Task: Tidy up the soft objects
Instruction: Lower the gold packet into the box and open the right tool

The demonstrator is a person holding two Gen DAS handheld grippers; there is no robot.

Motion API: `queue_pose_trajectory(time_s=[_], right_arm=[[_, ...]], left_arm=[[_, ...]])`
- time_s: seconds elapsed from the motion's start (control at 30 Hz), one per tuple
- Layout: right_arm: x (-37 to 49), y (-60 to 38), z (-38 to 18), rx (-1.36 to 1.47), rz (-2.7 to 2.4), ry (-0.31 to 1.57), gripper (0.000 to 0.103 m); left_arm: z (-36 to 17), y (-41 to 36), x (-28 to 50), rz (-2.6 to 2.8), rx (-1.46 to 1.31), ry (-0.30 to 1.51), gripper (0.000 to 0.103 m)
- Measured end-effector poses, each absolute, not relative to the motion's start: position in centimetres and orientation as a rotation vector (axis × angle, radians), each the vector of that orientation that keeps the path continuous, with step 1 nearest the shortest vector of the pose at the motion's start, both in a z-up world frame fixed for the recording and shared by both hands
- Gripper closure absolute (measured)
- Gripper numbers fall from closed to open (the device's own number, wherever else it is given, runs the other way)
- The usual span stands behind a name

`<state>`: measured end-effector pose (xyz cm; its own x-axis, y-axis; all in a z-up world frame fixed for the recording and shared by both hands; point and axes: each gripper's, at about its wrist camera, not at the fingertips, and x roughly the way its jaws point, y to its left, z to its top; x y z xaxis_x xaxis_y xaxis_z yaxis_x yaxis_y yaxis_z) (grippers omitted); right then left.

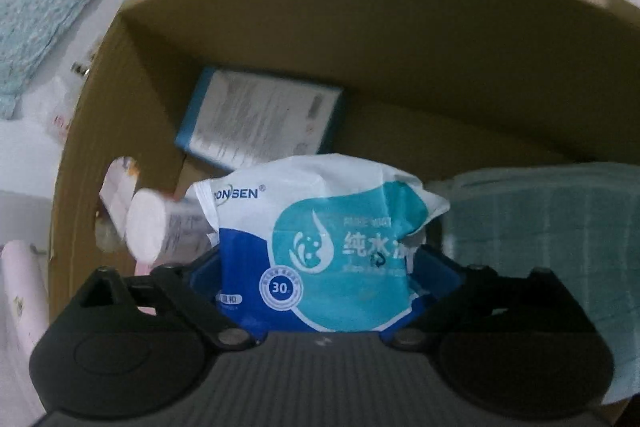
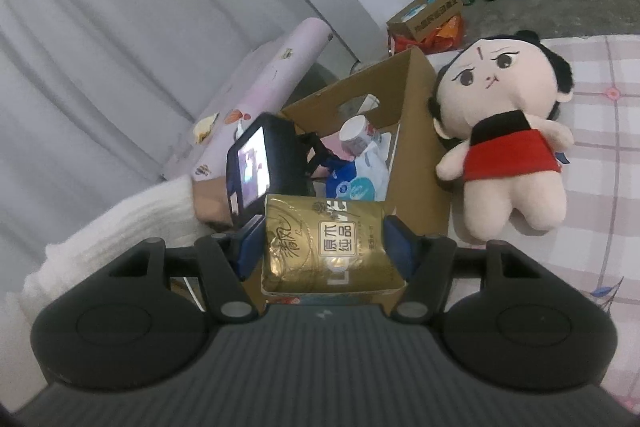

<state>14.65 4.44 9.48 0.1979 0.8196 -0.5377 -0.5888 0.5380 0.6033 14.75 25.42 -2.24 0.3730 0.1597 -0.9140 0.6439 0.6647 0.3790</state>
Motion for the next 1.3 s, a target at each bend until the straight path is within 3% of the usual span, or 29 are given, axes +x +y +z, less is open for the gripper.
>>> queue_pose_trajectory(time_s=[0.13,0.3,0.5,0.8,1.1,1.3], right_arm=[[14.4,6.2,9.9,0.22,1.008,0.934,0.04],[13.7,9.2,10.9,0.118,1.027,0.906,0.04],[11.6,15.5,10.0,-0.089,1.075,0.921,0.04],[9.4,26.9,4.6,-0.428,1.096,1.055,0.04],[6.1,31.4,3.0,-0.499,1.2,1.092,0.038],[6.1,32.7,1.5,-0.476,1.177,1.2,0.03]], left_arm=[[-0.6,25.8,13.3,-0.304,0.814,1.116,0.004],[6.2,27.3,7.9,-0.145,0.703,0.957,0.004],[13.3,33.1,0.3,0.125,0.275,0.766,0.004],[13.9,38.4,-4.5,0.202,0.024,0.655,0.004],[13.0,40.0,-6.4,0.174,-0.029,0.643,0.004],[12.7,39.9,-6.5,0.17,-0.034,0.644,0.004]])
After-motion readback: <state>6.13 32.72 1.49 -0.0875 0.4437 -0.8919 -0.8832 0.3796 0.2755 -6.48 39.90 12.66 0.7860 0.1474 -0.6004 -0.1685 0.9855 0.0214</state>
